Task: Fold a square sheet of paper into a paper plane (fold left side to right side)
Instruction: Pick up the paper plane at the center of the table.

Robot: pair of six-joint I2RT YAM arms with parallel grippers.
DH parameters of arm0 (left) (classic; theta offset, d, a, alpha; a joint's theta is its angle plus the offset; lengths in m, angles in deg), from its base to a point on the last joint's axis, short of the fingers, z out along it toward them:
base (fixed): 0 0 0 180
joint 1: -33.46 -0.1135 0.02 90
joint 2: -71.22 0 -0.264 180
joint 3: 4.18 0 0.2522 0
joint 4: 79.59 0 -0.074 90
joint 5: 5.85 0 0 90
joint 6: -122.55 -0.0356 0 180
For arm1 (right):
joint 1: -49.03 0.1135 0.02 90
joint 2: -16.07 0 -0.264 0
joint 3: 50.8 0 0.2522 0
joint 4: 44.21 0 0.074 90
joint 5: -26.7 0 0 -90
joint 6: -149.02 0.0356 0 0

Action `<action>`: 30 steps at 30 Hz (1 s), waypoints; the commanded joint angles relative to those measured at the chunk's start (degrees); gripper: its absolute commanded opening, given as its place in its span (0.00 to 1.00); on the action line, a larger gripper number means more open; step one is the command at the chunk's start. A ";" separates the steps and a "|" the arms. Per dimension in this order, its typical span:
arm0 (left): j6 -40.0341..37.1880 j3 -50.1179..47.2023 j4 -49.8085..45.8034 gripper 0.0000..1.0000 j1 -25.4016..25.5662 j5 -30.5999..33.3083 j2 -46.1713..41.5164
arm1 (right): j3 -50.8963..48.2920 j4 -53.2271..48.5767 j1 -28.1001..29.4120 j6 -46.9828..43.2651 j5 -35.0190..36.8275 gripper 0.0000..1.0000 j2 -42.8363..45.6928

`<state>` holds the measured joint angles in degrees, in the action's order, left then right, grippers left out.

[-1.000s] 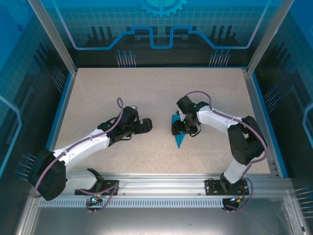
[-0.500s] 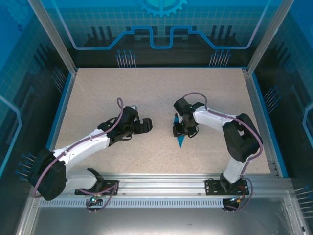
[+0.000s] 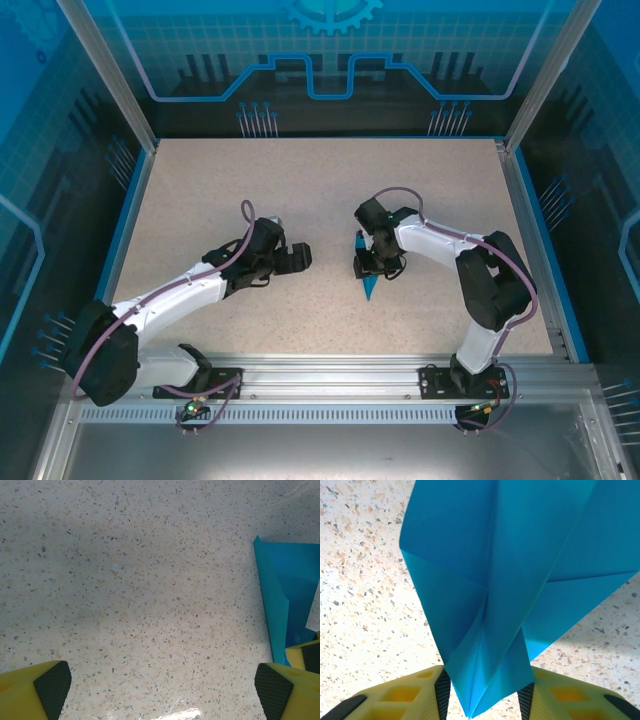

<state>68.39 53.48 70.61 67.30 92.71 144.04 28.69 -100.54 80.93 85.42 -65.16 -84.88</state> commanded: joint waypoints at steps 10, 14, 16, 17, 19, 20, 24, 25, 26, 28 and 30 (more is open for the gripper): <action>-0.78 0.11 -0.20 0.98 -0.21 -0.48 0.40 | 0.56 0.29 0.68 -0.20 0.19 0.29 -2.07; -0.85 0.13 -0.49 0.98 -0.19 -0.35 0.24 | 0.79 1.29 0.62 0.41 0.81 0.27 -3.76; -0.94 0.12 -0.56 0.99 -0.26 -0.30 0.13 | 1.04 1.69 0.64 0.59 0.72 0.27 -4.74; -0.94 0.13 -0.52 0.98 -0.19 -0.30 0.04 | 1.23 1.69 0.62 0.72 0.72 0.26 -5.44; -0.94 0.04 -0.68 0.98 -0.18 -0.14 -0.17 | 1.50 1.94 0.62 0.94 0.72 0.24 -6.23; -1.01 -0.10 -0.72 0.99 -0.22 -0.21 -0.19 | 1.57 2.12 0.54 1.04 0.85 0.21 -6.37; -1.36 -0.09 -1.11 0.98 -0.24 0.14 -0.70 | 4.01 0.24 -0.13 0.98 2.06 0.13 -5.64; -1.51 -0.12 -1.16 0.99 -0.19 0.24 -0.83 | 4.88 -0.53 -0.53 0.88 2.44 0.12 -5.42; -1.71 -0.08 -1.19 0.99 -0.21 0.31 -1.23 | 6.44 -1.58 -1.14 0.78 3.06 0.11 -5.29; -2.26 -0.52 -0.95 0.99 -0.22 0.45 -2.09 | 9.66 -3.44 -2.46 0.34 4.19 0.11 -5.96; -2.80 -1.33 -0.38 0.98 -0.25 0.65 -3.38 | 13.82 -5.63 -3.86 -0.11 5.88 0.11 -8.04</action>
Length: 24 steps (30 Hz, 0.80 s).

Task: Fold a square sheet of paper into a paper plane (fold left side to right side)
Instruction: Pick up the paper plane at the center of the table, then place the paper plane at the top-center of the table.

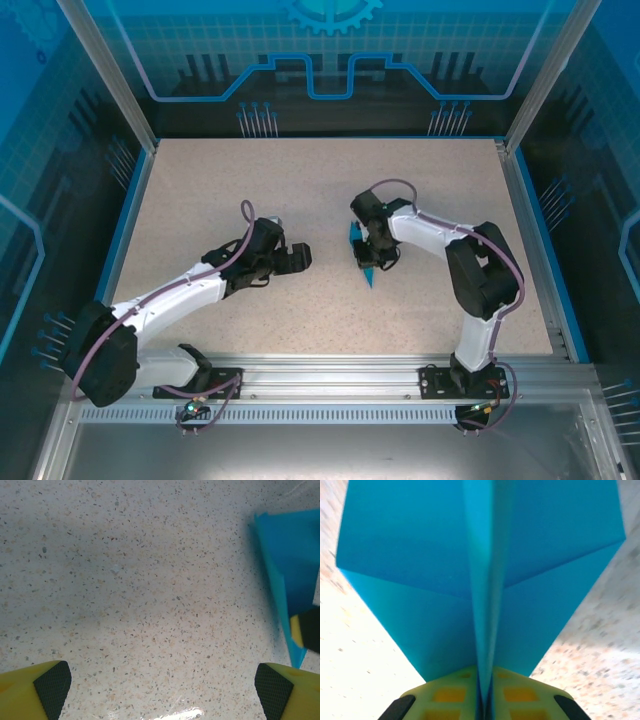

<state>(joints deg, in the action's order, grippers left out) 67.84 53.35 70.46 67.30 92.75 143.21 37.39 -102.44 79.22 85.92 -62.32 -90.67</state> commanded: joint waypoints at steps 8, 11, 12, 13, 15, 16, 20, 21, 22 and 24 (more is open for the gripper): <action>-5.20 -3.93 2.73 0.99 -0.18 -3.11 -7.27 | 24.28 -10.58 -5.74 -0.05 7.75 0.10 -14.11; -6.72 -4.51 4.10 0.99 -0.26 -5.91 -7.54 | 31.10 -12.88 -5.94 1.07 8.52 0.11 -18.88; -7.33 -4.85 4.75 0.99 -0.19 -7.09 -7.62 | 33.41 -13.49 -6.03 1.57 8.62 0.11 -20.58; -8.14 -5.17 5.39 0.98 -0.18 -8.39 -7.56 | 35.22 -14.12 -6.03 1.82 8.62 0.11 -21.84; -9.51 -5.30 5.86 0.99 -0.27 -10.64 -7.19 | 39.15 -15.77 -6.04 2.41 8.69 0.11 -24.75; -10.08 -5.19 5.90 0.99 -0.21 -11.45 -7.05 | 40.71 -16.44 -5.98 2.55 8.70 0.11 -25.90; -11.53 -4.70 5.28 0.99 -0.21 -12.38 -6.51 | 45.50 -18.78 -5.66 2.33 9.01 0.12 -30.54; -11.75 -4.66 5.20 0.98 -0.19 -12.30 -6.29 | 46.41 -19.28 -5.59 2.20 9.06 0.12 -31.50; -11.90 -4.66 5.20 0.99 -0.26 -12.32 -6.05 | 46.87 -19.66 -5.50 2.03 9.28 0.12 -32.20; -12.08 -4.49 5.12 0.99 -0.23 -12.28 -5.56 | 47.46 -20.13 -5.35 1.86 9.47 0.12 -33.44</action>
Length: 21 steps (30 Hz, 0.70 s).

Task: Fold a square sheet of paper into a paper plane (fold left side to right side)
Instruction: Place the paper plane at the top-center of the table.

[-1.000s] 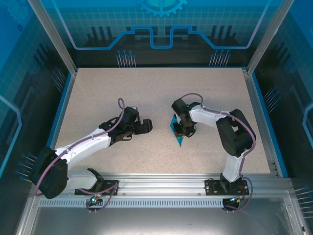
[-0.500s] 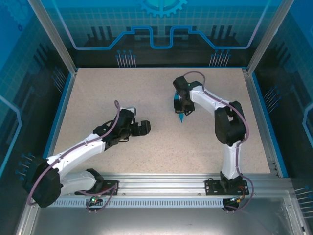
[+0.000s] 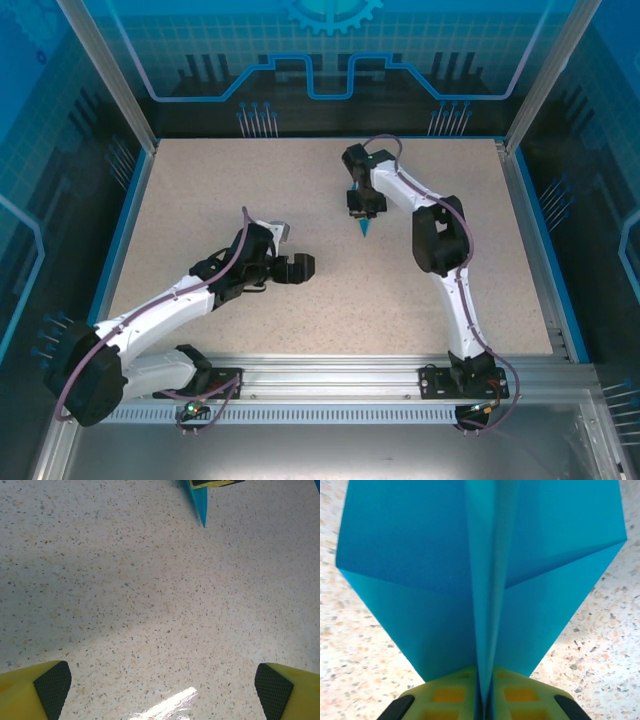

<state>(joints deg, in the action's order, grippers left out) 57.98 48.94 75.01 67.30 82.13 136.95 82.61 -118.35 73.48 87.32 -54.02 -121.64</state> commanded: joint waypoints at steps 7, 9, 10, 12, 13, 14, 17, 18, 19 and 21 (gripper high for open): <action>-2.32 0.13 0.80 0.98 -0.20 -1.67 2.12 | 3.47 -4.87 0.79 -0.23 1.28 0.15 -5.18; -2.30 0.16 0.86 0.99 -0.23 -1.59 2.34 | 3.48 -4.92 0.77 -0.42 1.04 0.17 -5.43; -2.29 0.26 0.91 0.98 -0.25 -1.59 2.46 | 3.48 -4.92 0.84 -0.50 0.99 0.17 -5.29; -2.31 0.44 0.85 0.98 -0.22 -1.49 2.80 | 3.49 -4.76 1.00 -0.69 0.95 0.18 -5.05; -2.40 0.57 0.83 0.98 -0.23 -1.49 2.95 | 3.57 -4.75 1.04 -0.85 1.00 0.19 -4.96; -2.40 0.76 0.64 0.99 -0.23 -1.58 3.08 | 3.65 -4.77 1.06 -0.95 0.93 0.20 -4.93; -2.40 0.86 0.44 0.99 -0.22 -1.58 3.17 | 3.64 -5.01 1.02 -1.31 0.90 0.22 -4.99; -2.49 0.98 0.31 0.99 -0.25 -1.43 3.17 | 3.65 -5.10 1.04 -1.35 0.64 0.23 -4.85; -2.47 1.06 0.15 0.99 -0.20 -1.33 3.17 | 3.65 -5.11 1.03 -1.42 0.67 0.23 -4.62; -2.67 1.29 -0.27 0.98 -0.25 -1.32 3.26 | 3.57 -5.01 1.09 -1.56 0.65 0.23 -3.91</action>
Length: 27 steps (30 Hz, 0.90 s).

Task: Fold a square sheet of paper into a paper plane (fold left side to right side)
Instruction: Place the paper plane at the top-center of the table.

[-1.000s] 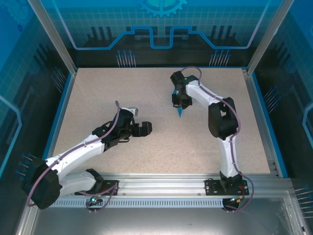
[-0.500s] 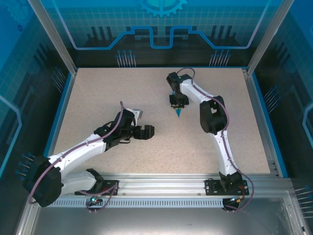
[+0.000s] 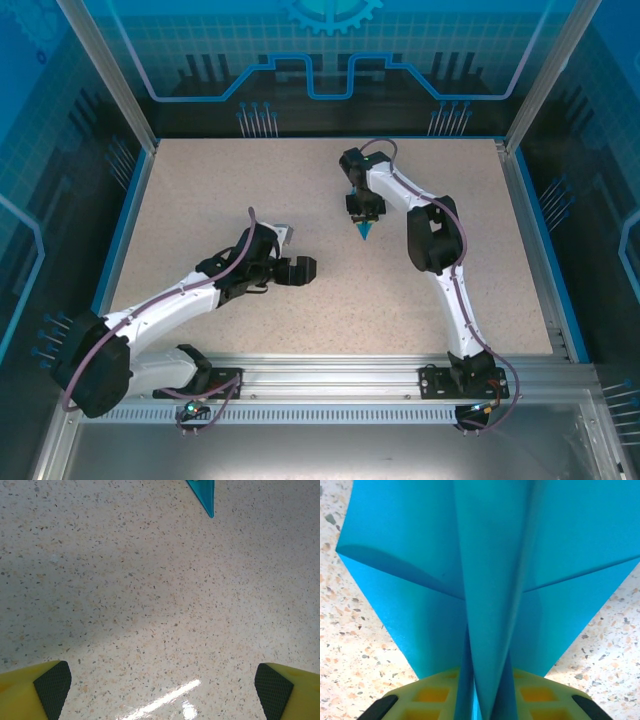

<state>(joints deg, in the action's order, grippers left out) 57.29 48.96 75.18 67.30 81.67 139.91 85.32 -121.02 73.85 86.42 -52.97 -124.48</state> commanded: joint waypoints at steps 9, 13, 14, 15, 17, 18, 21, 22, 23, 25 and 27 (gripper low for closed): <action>-1.59 2.44 -2.13 0.99 -0.25 0.10 0.41 | -1.02 -1.96 1.15 -1.65 -0.02 0.27 4.17; -1.44 3.15 -2.93 0.98 -0.18 0.13 0.31 | -2.24 -1.86 1.77 -2.20 0.04 0.30 6.72; -1.35 3.37 -3.16 0.99 -0.20 0.27 0.31 | -2.37 -2.03 1.90 -2.20 0.20 0.31 6.98; -1.29 3.47 -3.39 0.99 -0.21 0.37 0.22 | -2.39 -2.24 2.07 -2.34 0.55 0.32 7.75; -1.03 3.69 -3.81 0.98 -0.26 0.74 -0.04 | -2.31 -3.22 2.25 -2.46 1.04 0.34 9.36; -0.71 3.71 -3.87 0.98 -0.19 0.97 -0.34 | -2.14 -3.92 2.24 -2.56 1.26 0.36 9.96; 0.33 3.83 -4.37 0.99 -0.20 2.33 -1.30 | -2.18 -5.44 2.64 -3.24 1.67 0.42 13.07; 0.77 3.95 -4.68 0.99 -0.27 3.03 -1.59 | -2.41 -5.71 2.86 -3.50 2.00 0.45 14.74; 1.39 4.37 -5.39 0.98 -0.70 4.04 -1.94 | -2.85 -5.72 3.00 -3.86 2.64 0.48 17.12; 2.19 4.90 -5.86 0.99 -2.30 4.47 -3.07 | -4.93 -4.98 3.35 -5.12 3.96 0.55 22.80; 3.39 4.98 -5.76 0.98 -5.39 4.36 -4.88 | -8.98 -3.05 3.54 -6.98 6.37 0.65 30.06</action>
<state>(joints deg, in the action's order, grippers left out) 58.20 51.56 70.81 64.99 84.09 138.14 78.94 -123.40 76.36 82.16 -50.13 -104.70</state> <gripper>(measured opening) 0.986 0.621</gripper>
